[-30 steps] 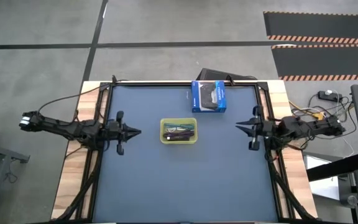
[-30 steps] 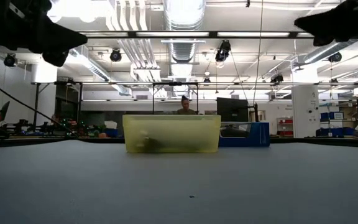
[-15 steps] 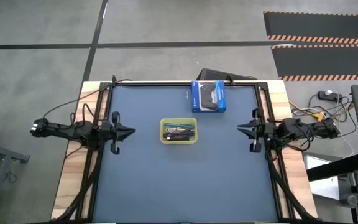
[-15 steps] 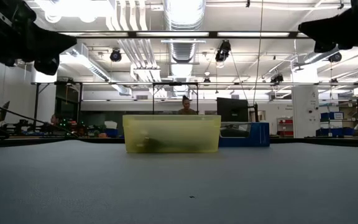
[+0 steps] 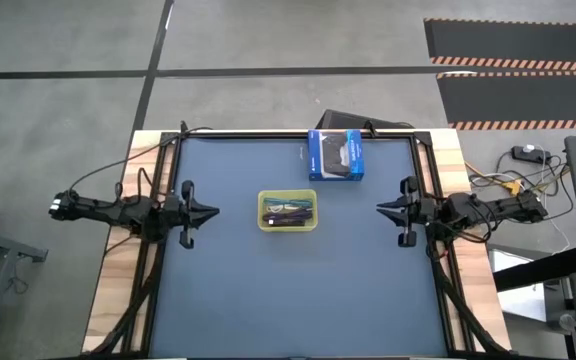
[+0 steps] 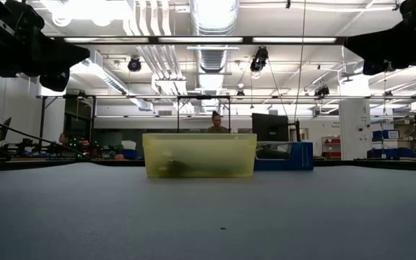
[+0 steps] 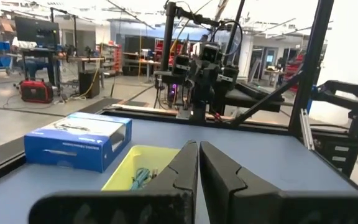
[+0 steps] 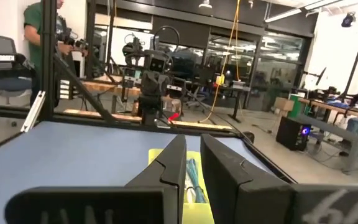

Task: Pick and place USB-C Cables
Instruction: Return to Home Position

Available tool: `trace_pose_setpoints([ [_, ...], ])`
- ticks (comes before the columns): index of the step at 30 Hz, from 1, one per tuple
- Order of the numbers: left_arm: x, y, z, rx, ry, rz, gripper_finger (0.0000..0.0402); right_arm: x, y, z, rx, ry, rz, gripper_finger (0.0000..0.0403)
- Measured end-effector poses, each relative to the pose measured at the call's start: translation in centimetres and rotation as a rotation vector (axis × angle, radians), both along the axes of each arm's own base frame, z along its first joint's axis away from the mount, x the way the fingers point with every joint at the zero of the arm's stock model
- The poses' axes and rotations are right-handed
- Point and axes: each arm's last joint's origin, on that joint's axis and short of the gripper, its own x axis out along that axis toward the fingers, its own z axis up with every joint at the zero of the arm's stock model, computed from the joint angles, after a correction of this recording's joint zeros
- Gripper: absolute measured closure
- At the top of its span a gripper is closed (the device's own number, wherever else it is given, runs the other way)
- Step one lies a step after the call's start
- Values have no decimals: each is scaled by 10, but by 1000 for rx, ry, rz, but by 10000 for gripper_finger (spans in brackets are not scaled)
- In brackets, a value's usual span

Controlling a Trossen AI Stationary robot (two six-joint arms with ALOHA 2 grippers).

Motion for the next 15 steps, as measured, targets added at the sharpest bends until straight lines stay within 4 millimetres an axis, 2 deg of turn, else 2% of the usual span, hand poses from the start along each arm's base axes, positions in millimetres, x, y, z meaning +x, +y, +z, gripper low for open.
trace_pose_setpoints([
  [15,1,0,-1,7,10,3,401,0,0,-1,193,-9,24,365],
])
